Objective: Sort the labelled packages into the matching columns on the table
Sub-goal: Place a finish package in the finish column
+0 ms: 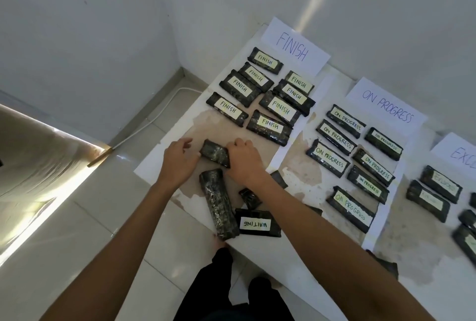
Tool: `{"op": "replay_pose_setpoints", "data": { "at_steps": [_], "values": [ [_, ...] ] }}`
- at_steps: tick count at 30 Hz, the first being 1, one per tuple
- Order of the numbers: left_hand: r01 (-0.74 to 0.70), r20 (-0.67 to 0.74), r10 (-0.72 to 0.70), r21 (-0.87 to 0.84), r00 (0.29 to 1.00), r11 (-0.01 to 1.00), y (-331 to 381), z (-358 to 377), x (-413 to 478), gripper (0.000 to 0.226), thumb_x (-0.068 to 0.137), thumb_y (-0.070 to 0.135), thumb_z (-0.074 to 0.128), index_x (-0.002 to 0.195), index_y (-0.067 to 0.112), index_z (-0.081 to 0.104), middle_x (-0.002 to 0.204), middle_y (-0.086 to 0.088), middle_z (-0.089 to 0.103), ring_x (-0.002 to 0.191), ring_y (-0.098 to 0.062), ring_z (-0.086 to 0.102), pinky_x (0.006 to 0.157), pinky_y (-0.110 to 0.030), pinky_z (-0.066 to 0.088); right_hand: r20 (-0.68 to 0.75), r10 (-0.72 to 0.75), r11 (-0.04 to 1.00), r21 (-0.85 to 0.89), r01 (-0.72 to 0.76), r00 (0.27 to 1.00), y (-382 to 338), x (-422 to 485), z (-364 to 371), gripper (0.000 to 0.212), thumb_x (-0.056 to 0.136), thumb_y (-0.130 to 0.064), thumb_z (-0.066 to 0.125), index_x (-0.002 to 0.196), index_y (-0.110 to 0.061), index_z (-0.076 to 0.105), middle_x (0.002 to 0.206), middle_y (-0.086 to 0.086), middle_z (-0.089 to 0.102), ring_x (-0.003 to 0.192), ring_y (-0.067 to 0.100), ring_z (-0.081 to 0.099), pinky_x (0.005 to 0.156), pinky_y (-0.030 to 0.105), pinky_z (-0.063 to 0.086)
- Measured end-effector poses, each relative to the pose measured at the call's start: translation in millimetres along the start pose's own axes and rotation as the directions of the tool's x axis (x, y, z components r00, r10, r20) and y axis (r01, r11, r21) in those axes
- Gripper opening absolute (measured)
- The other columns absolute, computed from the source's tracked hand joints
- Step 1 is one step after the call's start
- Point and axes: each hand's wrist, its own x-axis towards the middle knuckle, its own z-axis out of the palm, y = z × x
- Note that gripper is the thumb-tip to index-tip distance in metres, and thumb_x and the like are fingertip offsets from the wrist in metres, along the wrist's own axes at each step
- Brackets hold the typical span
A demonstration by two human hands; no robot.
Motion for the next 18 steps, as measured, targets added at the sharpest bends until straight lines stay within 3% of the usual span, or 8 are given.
{"op": "replay_pose_setpoints", "data": {
  "at_steps": [3, 5, 7, 9, 11, 14, 18],
  "values": [
    [-0.074, 0.063, 0.074, -0.009, 0.995, 0.997, 15, -3, -8, 0.055, 0.079, 0.016, 0.07, 0.13, 0.015, 0.048, 0.128, -0.006, 0.052, 0.112, -0.017, 0.049, 0.091, -0.027, 0.039, 0.017, 0.203, 0.898, 0.395, -0.193, 0.979, 12, -10, -11, 0.051, 0.071, -0.023, 0.077, 0.115, -0.012, 0.053, 0.111, 0.008, 0.055, 0.102, 0.027, 0.054, 0.086, 0.038, 0.049],
    [-0.126, 0.178, 0.128, -0.02, 0.976, 0.992, 29, -1, -16, 0.062, 0.076, 0.017, 0.073, 0.132, 0.019, 0.047, 0.131, -0.001, 0.05, 0.11, -0.013, 0.048, 0.089, -0.026, 0.039, 0.089, 0.27, 0.69, 0.677, -0.257, 0.959, 19, -23, -22, 0.049, 0.068, -0.011, 0.078, 0.11, -0.013, 0.054, 0.108, 0.005, 0.06, 0.099, 0.024, 0.061, 0.084, 0.037, 0.052],
    [-0.168, 0.297, 0.182, -0.072, 0.937, 0.983, 44, 3, -25, 0.066, 0.074, 0.019, 0.075, 0.133, 0.022, 0.046, 0.131, 0.002, 0.049, 0.109, -0.012, 0.049, 0.085, -0.025, 0.041, 0.123, 0.265, 0.486, 0.84, -0.242, 0.957, 24, -41, -32, 0.047, 0.068, -0.004, 0.078, 0.108, -0.012, 0.055, 0.103, 0.004, 0.063, 0.095, 0.02, 0.065, 0.082, 0.033, 0.054],
    [-0.191, 0.365, 0.231, -0.142, 0.902, 0.971, 58, 9, -34, 0.067, 0.073, 0.021, 0.077, 0.133, 0.025, 0.047, 0.128, 0.006, 0.051, 0.107, -0.011, 0.052, 0.081, -0.023, 0.045, 0.122, 0.25, 0.384, 0.898, -0.214, 0.961, 29, -57, -39, 0.049, 0.066, -0.005, 0.079, 0.111, -0.01, 0.057, 0.104, 0.004, 0.067, 0.093, 0.014, 0.066, 0.082, 0.028, 0.053],
    [-0.222, 0.391, 0.276, -0.177, 0.878, 0.959, 73, 14, -42, 0.067, 0.072, 0.018, 0.078, 0.132, 0.024, 0.049, 0.122, 0.008, 0.054, 0.097, -0.006, 0.055, 0.075, -0.014, 0.045, 0.107, 0.256, 0.328, 0.925, -0.191, 0.961, 35, -72, -43, 0.052, 0.061, -0.008, 0.08, 0.11, -0.009, 0.062, 0.104, 0.008, 0.07, 0.096, 0.018, 0.067, 0.086, 0.035, 0.054],
    [-0.274, 0.395, 0.327, -0.185, 0.859, 0.944, 90, 21, -49, 0.066, 0.07, 0.014, 0.08, 0.129, 0.021, 0.053, 0.114, 0.008, 0.057, 0.084, 0.0, 0.057, 0.066, -0.008, 0.045, 0.07, 0.276, 0.221, 0.966, -0.134, 0.959, 44, -91, -47, 0.044, 0.06, 0.003, 0.079, 0.1, -0.011, 0.066, 0.101, 0.014, 0.07, 0.099, 0.026, 0.067, 0.089, 0.042, 0.055],
    [-0.358, 0.376, 0.385, -0.142, 0.843, 0.923, 101, 29, -52, 0.062, 0.066, 0.013, 0.082, 0.123, 0.02, 0.057, 0.11, 0.003, 0.061, 0.085, -0.008, 0.059, 0.069, -0.01, 0.046, 0.056, 0.304, 0.135, 0.986, -0.102, 0.951, 60, -115, -56, 0.046, 0.07, 0.009, 0.075, 0.107, -0.015, 0.062, 0.104, 0.011, 0.07, 0.097, 0.021, 0.067, 0.085, 0.035, 0.056]
  ]
}}
